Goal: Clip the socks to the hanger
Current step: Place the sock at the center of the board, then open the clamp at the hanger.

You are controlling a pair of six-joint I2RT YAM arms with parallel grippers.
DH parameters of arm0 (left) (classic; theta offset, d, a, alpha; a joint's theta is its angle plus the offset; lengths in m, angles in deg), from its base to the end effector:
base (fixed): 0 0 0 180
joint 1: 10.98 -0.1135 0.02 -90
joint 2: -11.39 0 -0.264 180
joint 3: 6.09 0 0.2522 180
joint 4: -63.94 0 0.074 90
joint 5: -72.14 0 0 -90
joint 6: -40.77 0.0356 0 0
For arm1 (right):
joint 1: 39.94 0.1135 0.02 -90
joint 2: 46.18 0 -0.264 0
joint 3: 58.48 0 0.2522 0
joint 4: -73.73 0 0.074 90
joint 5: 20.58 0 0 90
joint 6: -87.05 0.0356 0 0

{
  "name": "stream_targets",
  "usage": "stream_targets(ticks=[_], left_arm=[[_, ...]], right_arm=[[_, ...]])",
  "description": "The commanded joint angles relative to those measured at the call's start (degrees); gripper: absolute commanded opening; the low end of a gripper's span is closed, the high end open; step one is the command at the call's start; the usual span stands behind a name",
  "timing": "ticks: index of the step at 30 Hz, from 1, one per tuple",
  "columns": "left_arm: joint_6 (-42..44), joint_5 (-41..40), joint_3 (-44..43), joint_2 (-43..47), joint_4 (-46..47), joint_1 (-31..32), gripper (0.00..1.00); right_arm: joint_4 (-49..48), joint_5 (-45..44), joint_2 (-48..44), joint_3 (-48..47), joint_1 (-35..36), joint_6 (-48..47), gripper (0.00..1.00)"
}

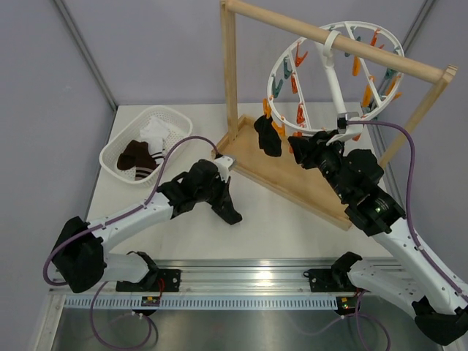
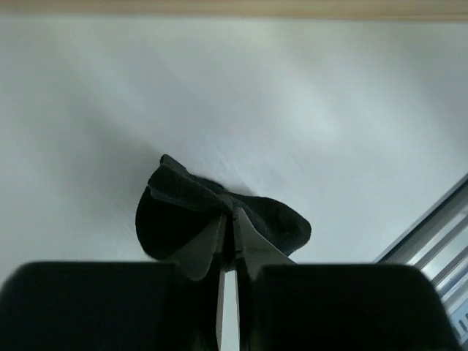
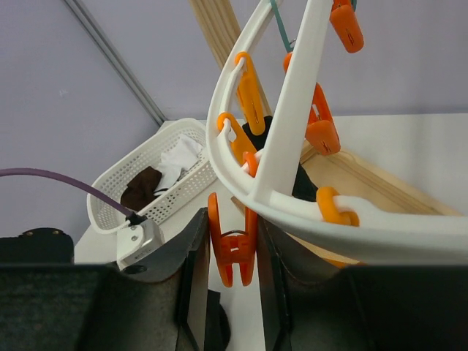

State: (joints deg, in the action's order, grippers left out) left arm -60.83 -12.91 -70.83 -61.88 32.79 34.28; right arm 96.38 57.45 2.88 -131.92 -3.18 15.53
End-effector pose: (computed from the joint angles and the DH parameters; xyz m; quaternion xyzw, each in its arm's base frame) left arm 0.1933 -0.1994 0.2590 0.2794 0.8602 -0.2366 0.3549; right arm 0.1530 0.1051 0.4203 -0.0361 0.6956 0.2666 0.6661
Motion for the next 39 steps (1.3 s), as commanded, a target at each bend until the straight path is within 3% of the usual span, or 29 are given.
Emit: stream_targets(ticks=[1,2,6,9,13,14,16,21,25,30,39], left_arm=[[-11.59,-3.11,6.06,1.12,5.52,-2.10,0.09],[-13.87,-3.10,7.03,0.68,6.22,-2.19,0.12],[-17.76,-3.28,8.53,-1.78,6.40,-2.63,0.48],[-18.81,-3.28,7.22,-1.87,6.14,-2.72,0.65],[-18.99,-3.54,3.00,0.23,3.95,-2.72,0.95],[-18.90,-3.63,0.82,0.85,3.50,-2.72,0.98],[-18.55,-3.89,-1.22,2.87,2.80,-2.63,0.99],[-19.51,-6.97,-9.90,6.30,-0.10,-2.72,0.99],[-21.27,-6.45,-15.19,7.36,2.52,-2.80,0.98],[-20.75,1.37,-19.50,4.81,10.09,-2.80,0.98],[-21.62,1.38,-28.12,-1.42,14.56,-2.80,0.98]], right_arm=[[11.85,1.86,-0.28,0.09,0.78,-0.99,0.00],[12.55,2.73,-0.45,0.18,0.78,-1.16,0.00],[12.56,5.02,-1.33,1.23,0.78,-2.31,0.00],[12.21,4.15,-1.16,1.76,0.78,-1.61,0.00],[10.72,2.04,-0.11,2.38,0.78,1.72,0.00],[10.71,1.69,0.33,2.20,0.78,1.91,0.00],[11.42,0.90,1.65,1.06,0.78,2.87,0.01],[14.58,-0.60,2.27,-0.78,0.78,4.90,0.16],[16.43,-2.27,0.43,-0.44,0.78,5.95,0.17],[17.22,-1.57,0.60,-1.23,0.69,7.71,0.24],[19.33,-2.97,1.92,-3.25,0.69,8.24,0.29]])
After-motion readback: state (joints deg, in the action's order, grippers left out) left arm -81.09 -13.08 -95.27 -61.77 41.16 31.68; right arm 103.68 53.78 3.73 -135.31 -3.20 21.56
